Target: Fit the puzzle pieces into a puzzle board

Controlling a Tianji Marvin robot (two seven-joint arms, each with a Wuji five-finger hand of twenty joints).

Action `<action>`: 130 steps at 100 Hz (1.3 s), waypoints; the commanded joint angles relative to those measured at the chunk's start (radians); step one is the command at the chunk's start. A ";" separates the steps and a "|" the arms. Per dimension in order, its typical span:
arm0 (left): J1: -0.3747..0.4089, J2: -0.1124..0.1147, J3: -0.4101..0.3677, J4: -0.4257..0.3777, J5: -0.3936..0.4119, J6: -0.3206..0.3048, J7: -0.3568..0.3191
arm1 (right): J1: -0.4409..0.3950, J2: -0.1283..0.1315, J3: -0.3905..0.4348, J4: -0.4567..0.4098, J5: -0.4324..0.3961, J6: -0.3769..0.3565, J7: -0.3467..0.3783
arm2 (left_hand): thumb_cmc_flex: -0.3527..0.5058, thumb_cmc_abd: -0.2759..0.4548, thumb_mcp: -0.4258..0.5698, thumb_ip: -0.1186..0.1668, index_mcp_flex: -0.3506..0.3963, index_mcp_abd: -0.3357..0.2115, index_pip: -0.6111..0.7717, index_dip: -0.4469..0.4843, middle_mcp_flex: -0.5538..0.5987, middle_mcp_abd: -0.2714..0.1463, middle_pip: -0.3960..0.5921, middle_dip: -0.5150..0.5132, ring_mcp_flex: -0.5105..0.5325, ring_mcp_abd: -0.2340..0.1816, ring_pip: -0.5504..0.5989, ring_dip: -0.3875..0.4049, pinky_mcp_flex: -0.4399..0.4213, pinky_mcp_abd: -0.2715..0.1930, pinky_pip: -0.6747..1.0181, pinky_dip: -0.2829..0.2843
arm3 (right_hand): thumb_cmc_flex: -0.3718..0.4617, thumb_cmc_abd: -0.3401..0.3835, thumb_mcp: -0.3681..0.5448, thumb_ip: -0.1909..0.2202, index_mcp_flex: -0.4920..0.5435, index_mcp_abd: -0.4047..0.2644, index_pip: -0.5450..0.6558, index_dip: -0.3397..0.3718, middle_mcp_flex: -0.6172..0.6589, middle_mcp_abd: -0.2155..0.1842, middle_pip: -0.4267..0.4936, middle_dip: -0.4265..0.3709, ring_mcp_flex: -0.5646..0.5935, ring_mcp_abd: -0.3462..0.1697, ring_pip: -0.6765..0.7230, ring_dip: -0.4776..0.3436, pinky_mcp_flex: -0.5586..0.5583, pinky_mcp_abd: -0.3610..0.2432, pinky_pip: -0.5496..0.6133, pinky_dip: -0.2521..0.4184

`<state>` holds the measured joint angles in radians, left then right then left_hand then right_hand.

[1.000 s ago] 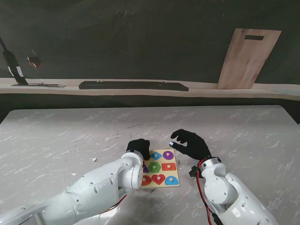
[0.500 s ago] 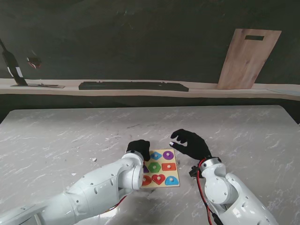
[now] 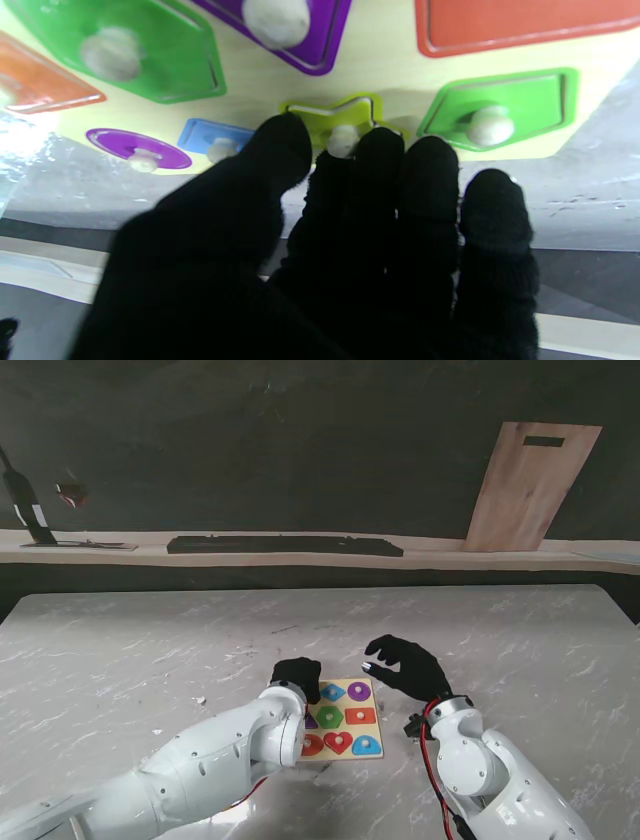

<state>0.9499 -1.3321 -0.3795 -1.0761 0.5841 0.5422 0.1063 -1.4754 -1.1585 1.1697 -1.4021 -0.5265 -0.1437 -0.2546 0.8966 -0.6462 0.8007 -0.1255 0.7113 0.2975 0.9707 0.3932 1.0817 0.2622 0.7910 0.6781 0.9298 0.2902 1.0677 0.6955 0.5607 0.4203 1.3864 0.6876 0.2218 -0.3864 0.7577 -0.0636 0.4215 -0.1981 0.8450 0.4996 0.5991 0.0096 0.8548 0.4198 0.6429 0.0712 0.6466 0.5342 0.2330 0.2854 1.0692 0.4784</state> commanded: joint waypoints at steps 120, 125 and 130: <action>0.002 -0.003 -0.001 -0.007 -0.047 0.002 -0.031 | -0.011 -0.005 0.005 -0.009 -0.007 -0.011 -0.005 | -0.064 0.252 -0.188 0.047 -0.033 0.078 -0.342 -0.031 -0.059 0.127 -0.045 -0.176 -0.025 0.112 -0.036 -0.066 -0.050 0.153 0.021 0.079 | 0.001 0.023 -0.008 0.021 0.006 -0.010 0.013 0.009 0.026 -0.006 0.012 0.007 0.020 -0.002 0.014 0.009 -0.010 0.006 0.016 0.010; 0.003 -0.002 -0.001 -0.007 -0.039 -0.004 -0.023 | -0.012 -0.005 0.005 -0.009 -0.007 -0.012 -0.005 | -0.069 0.249 -0.186 0.047 -0.022 0.077 -0.339 -0.028 -0.054 0.125 -0.045 -0.179 -0.020 0.109 -0.034 -0.067 -0.043 0.153 0.024 0.080 | 0.001 0.023 -0.008 0.021 0.007 -0.010 0.014 0.009 0.026 -0.006 0.012 0.007 0.020 -0.001 0.014 0.009 -0.010 0.006 0.015 0.009; 0.004 0.001 -0.001 -0.009 -0.034 -0.008 -0.023 | -0.012 -0.005 0.006 -0.009 -0.007 -0.012 -0.006 | -0.071 0.246 -0.185 0.046 -0.019 0.075 -0.337 -0.025 -0.048 0.120 -0.040 -0.180 -0.015 0.106 -0.030 -0.067 -0.038 0.151 0.027 0.081 | 0.002 0.024 -0.008 0.021 0.006 -0.009 0.013 0.008 0.026 -0.006 0.012 0.007 0.019 -0.002 0.014 0.009 -0.010 0.005 0.015 0.009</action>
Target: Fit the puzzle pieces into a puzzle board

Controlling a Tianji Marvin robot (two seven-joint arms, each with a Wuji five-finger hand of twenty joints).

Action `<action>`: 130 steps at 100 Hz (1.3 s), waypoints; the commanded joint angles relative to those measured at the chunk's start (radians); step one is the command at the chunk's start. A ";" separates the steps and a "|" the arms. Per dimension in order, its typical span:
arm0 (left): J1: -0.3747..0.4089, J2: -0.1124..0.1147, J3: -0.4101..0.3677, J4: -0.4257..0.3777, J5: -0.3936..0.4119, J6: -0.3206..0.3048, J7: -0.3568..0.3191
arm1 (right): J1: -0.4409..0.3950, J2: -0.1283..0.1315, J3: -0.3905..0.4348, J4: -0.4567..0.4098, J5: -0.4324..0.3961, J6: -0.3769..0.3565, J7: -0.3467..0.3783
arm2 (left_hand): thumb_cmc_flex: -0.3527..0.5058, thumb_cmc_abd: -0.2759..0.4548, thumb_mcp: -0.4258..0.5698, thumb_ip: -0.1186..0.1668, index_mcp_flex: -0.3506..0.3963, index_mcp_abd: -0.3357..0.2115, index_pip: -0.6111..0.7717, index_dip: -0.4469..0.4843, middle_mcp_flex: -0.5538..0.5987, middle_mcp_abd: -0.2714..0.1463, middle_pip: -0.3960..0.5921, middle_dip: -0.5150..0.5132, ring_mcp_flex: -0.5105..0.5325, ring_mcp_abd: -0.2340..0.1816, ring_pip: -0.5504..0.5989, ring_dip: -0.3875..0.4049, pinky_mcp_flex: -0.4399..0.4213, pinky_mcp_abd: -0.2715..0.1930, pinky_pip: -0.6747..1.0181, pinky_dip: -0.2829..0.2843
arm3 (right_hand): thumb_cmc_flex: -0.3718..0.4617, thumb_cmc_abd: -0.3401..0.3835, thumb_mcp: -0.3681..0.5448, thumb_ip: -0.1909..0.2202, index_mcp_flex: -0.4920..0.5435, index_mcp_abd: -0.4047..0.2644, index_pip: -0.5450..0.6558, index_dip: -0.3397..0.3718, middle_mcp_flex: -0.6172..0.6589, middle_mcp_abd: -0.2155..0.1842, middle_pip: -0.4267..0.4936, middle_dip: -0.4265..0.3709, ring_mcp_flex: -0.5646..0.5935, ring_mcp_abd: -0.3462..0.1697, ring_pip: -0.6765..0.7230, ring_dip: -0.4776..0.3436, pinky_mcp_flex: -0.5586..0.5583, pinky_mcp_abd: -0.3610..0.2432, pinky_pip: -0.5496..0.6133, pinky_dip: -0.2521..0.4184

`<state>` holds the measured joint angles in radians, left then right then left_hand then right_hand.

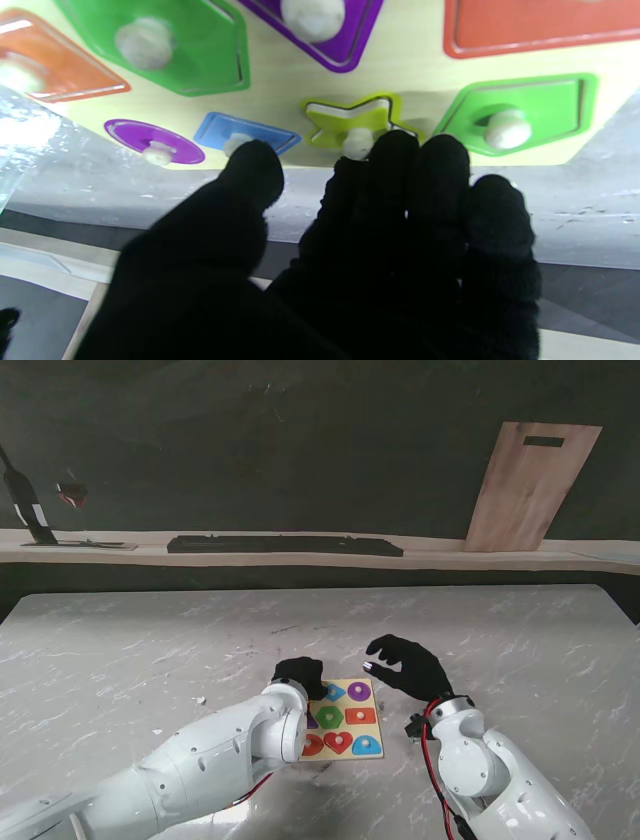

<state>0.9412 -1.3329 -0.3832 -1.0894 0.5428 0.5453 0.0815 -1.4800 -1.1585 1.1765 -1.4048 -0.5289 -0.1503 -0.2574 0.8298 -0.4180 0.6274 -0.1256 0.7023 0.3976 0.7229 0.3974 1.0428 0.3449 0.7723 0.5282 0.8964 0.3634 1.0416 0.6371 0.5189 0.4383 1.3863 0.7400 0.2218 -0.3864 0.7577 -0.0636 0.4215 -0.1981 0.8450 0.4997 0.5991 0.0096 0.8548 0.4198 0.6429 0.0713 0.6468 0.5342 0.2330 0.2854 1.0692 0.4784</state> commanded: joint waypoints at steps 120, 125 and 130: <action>0.007 0.007 0.037 0.025 0.045 -0.021 -0.005 | -0.018 -0.004 0.011 -0.013 -0.012 -0.020 -0.011 | -0.034 0.070 -0.097 0.043 0.025 0.047 -0.246 -0.094 -0.059 0.162 -0.130 -0.118 0.071 0.037 0.009 -0.094 0.072 0.135 0.058 -0.015 | 0.001 0.024 -0.009 0.021 0.009 -0.009 0.014 0.009 0.029 -0.006 0.012 0.007 0.023 -0.001 0.015 0.010 -0.009 0.005 0.016 0.010; 0.006 0.007 0.039 0.027 0.050 -0.017 -0.004 | -0.018 -0.004 0.011 -0.013 -0.012 -0.020 -0.010 | -0.034 0.068 -0.102 0.043 0.025 0.051 -0.250 -0.096 -0.061 0.166 -0.130 -0.117 0.072 0.036 0.010 -0.093 0.072 0.135 0.058 -0.014 | 0.002 0.024 -0.009 0.021 0.009 -0.009 0.014 0.009 0.029 -0.007 0.012 0.007 0.022 -0.002 0.014 0.010 -0.009 0.005 0.016 0.010; 0.006 0.007 0.040 0.029 0.056 -0.018 0.000 | -0.017 -0.004 0.011 -0.013 -0.012 -0.021 -0.010 | -0.035 0.066 -0.105 0.043 0.026 0.050 -0.252 -0.097 -0.063 0.165 -0.130 -0.117 0.073 0.034 0.010 -0.094 0.075 0.134 0.058 -0.014 | 0.002 0.024 -0.009 0.021 0.008 -0.008 0.013 0.009 0.029 -0.006 0.012 0.007 0.023 -0.001 0.015 0.010 -0.009 0.005 0.016 0.010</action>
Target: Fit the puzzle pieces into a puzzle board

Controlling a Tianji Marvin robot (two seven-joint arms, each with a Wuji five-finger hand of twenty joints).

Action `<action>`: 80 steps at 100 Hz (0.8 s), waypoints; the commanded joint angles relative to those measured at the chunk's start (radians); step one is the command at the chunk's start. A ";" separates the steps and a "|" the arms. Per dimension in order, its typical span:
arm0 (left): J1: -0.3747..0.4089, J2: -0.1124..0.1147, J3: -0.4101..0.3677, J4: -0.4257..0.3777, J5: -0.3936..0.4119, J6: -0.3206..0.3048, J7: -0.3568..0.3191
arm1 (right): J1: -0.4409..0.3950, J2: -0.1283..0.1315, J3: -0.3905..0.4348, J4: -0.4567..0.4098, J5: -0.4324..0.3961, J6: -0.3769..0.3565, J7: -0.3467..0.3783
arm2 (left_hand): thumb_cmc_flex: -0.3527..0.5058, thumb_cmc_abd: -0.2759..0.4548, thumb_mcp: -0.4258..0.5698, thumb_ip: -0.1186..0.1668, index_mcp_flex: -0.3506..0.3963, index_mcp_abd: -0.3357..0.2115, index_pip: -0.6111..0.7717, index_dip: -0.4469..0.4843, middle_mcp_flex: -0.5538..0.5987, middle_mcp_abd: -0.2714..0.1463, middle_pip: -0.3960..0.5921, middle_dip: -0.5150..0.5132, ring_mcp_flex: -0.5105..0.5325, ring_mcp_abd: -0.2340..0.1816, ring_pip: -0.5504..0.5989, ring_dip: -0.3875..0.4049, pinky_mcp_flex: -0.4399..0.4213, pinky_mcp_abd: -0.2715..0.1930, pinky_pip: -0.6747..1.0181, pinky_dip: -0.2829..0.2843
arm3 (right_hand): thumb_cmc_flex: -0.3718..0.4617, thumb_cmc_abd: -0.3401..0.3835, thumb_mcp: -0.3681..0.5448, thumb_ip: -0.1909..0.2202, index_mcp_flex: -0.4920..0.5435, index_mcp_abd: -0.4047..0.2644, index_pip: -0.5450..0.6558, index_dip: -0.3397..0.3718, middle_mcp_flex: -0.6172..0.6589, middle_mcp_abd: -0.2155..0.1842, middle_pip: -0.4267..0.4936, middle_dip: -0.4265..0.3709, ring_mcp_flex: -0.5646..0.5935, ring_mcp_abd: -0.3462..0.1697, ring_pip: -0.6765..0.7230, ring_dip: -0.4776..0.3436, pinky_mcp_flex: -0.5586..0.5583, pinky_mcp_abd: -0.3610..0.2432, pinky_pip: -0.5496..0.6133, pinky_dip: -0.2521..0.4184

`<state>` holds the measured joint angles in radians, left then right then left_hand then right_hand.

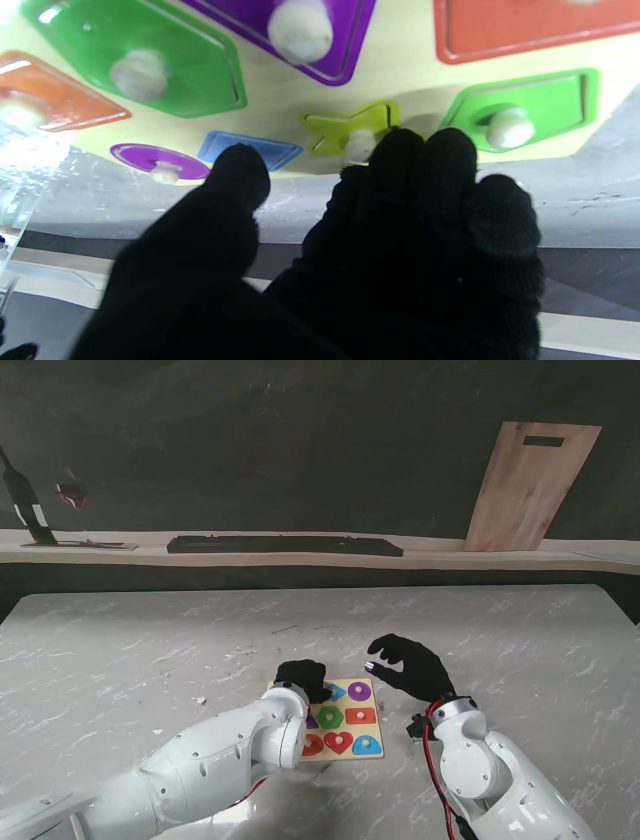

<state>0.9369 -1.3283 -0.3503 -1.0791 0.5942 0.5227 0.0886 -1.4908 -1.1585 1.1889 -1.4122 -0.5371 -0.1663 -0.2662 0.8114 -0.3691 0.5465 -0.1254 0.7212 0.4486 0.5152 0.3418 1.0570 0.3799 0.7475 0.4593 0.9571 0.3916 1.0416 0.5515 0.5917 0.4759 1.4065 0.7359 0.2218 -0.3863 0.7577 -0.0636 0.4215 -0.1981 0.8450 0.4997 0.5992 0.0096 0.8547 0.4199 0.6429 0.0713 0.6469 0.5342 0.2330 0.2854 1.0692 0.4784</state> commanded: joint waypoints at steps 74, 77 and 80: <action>0.030 0.015 -0.021 0.024 0.047 -0.043 0.059 | -0.002 -0.004 -0.007 0.001 -0.004 -0.006 0.000 | -0.017 0.048 -0.068 0.045 -0.014 -0.020 -0.036 -0.033 -0.119 0.123 -0.112 -0.044 -0.017 -0.009 0.000 -0.008 -0.022 0.075 0.021 -0.012 | 0.001 0.023 -0.008 0.021 0.008 -0.009 0.014 0.008 0.030 -0.005 0.012 0.007 0.022 -0.001 0.014 0.010 -0.008 0.005 0.016 0.009; 0.030 0.015 -0.022 0.025 0.048 -0.046 0.061 | -0.002 -0.004 -0.007 0.001 -0.004 -0.006 0.000 | -0.019 0.050 -0.070 0.044 -0.016 -0.027 -0.036 -0.034 -0.127 0.120 -0.116 -0.046 -0.023 -0.010 -0.003 -0.009 -0.027 0.073 0.018 -0.013 | 0.002 0.023 -0.008 0.021 0.009 -0.010 0.014 0.008 0.029 -0.005 0.012 0.007 0.023 -0.001 0.014 0.010 -0.008 0.005 0.016 0.009; 0.030 0.016 -0.023 0.025 0.048 -0.051 0.063 | -0.002 -0.004 -0.006 0.001 -0.004 -0.006 -0.001 | -0.020 0.054 -0.074 0.044 -0.023 -0.039 -0.039 -0.034 -0.143 0.113 -0.125 -0.048 -0.036 -0.011 -0.008 -0.009 -0.042 0.070 0.011 -0.014 | 0.001 0.024 -0.009 0.021 0.008 -0.010 0.014 0.008 0.029 -0.007 0.012 0.007 0.023 0.000 0.014 0.010 -0.009 0.005 0.016 0.009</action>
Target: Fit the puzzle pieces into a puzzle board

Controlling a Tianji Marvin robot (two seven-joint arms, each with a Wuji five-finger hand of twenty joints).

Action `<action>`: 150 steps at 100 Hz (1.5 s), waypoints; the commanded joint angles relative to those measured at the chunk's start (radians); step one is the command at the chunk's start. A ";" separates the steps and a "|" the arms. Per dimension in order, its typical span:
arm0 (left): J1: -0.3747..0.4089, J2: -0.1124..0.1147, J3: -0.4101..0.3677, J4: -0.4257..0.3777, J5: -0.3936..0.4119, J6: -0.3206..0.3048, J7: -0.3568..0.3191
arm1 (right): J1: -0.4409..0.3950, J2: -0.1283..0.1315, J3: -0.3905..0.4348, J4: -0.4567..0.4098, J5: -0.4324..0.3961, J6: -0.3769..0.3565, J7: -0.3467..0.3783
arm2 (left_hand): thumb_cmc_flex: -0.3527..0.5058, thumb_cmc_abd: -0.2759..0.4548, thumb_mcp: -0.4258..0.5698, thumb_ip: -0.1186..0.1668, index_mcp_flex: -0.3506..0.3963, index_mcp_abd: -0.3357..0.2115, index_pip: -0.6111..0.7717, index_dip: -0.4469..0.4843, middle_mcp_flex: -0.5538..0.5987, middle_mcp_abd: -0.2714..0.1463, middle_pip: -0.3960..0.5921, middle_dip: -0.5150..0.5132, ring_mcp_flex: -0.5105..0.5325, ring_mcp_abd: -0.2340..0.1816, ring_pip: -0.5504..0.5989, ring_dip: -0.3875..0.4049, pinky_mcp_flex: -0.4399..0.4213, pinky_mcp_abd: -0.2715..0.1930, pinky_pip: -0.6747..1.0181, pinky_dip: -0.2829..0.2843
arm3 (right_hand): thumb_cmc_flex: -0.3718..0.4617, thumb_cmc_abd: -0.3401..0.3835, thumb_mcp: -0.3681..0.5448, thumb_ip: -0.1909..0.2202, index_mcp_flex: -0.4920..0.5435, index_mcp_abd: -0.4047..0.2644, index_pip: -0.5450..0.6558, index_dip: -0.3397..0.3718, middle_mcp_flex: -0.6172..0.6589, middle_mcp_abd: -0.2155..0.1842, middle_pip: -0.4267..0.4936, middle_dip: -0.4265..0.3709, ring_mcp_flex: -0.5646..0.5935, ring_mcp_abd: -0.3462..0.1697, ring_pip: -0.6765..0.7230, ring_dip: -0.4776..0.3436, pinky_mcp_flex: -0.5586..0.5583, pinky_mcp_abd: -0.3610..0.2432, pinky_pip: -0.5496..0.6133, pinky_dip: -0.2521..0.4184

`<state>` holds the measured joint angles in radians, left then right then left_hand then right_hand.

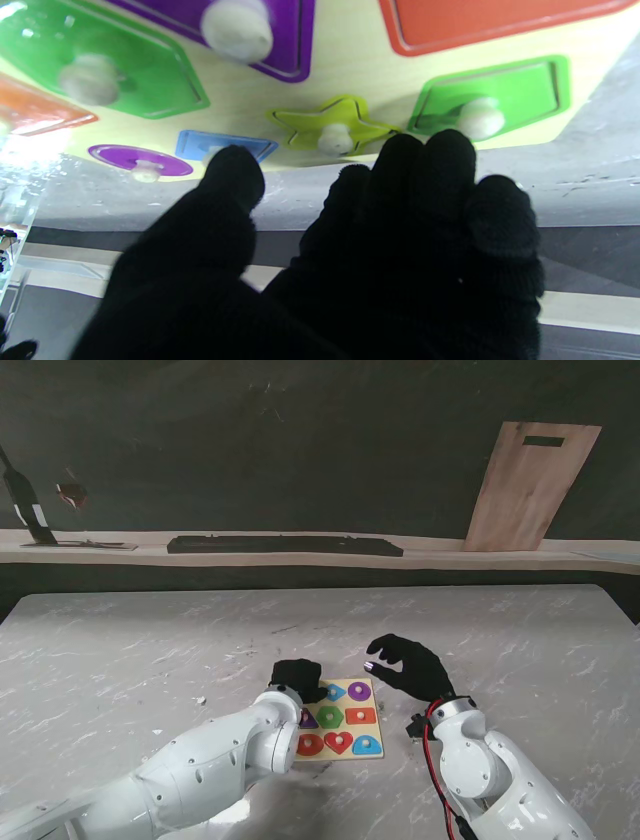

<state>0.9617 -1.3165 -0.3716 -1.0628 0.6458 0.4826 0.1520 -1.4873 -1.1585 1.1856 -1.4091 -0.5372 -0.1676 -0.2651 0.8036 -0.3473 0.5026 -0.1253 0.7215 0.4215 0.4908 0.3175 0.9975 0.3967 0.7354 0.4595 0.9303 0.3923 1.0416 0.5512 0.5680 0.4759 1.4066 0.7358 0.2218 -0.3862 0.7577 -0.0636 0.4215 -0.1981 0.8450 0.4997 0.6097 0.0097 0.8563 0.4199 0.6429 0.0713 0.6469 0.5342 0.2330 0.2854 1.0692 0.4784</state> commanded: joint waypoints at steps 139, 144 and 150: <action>0.388 0.156 -0.650 -0.368 -0.164 -0.561 -0.023 | -0.013 0.000 -0.001 -0.008 -0.005 -0.036 0.012 | -0.021 0.094 -0.528 0.066 -0.248 -0.238 -0.205 -0.026 -0.608 -0.121 -0.476 -0.172 -0.698 -0.143 -0.730 -0.096 -0.590 -0.109 -0.644 -0.331 | -0.020 -0.017 -0.007 0.019 -0.006 -0.022 0.004 0.006 0.009 -0.011 -0.001 0.002 0.023 -0.006 0.007 0.008 -0.008 0.007 0.015 0.009; 0.415 0.162 -0.678 -0.392 -0.182 -0.570 -0.046 | -0.014 0.001 0.001 -0.008 -0.003 -0.044 0.016 | -0.019 0.084 -0.527 0.067 -0.257 -0.243 -0.214 -0.027 -0.615 -0.126 -0.483 -0.173 -0.701 -0.147 -0.738 -0.098 -0.592 -0.114 -0.655 -0.333 | -0.036 -0.045 0.012 0.016 -0.010 -0.025 0.003 0.006 0.004 -0.013 -0.007 0.000 0.024 -0.007 0.004 0.008 -0.008 0.007 0.015 0.009; 0.445 0.167 -0.707 -0.413 -0.195 -0.590 -0.060 | -0.015 0.002 0.004 -0.009 0.001 -0.054 0.023 | -0.015 0.075 -0.525 0.068 -0.262 -0.249 -0.219 -0.027 -0.618 -0.130 -0.486 -0.172 -0.698 -0.150 -0.744 -0.099 -0.591 -0.116 -0.662 -0.334 | -0.050 -0.079 0.034 0.012 -0.022 -0.033 -0.003 0.006 -0.007 -0.016 -0.015 -0.003 0.022 -0.007 -0.004 0.006 -0.008 0.007 0.015 0.009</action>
<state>1.3701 -1.1711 -1.0661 -1.4591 0.4487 -0.0893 0.0903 -1.4926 -1.1577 1.1886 -1.4116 -0.5387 -0.2049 -0.2511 0.8037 -0.2579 -0.0193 -0.0970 0.4922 0.2058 0.2912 0.3050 0.4099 0.3058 0.2733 0.3043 0.2609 0.3024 0.3267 0.4648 -0.0044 0.4635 0.7636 0.4153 0.2165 -0.4273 0.7716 -0.0634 0.4215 -0.1981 0.8450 0.4997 0.6097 0.0097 0.8551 0.4199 0.6429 0.0713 0.6470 0.5342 0.2330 0.2854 1.0692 0.4784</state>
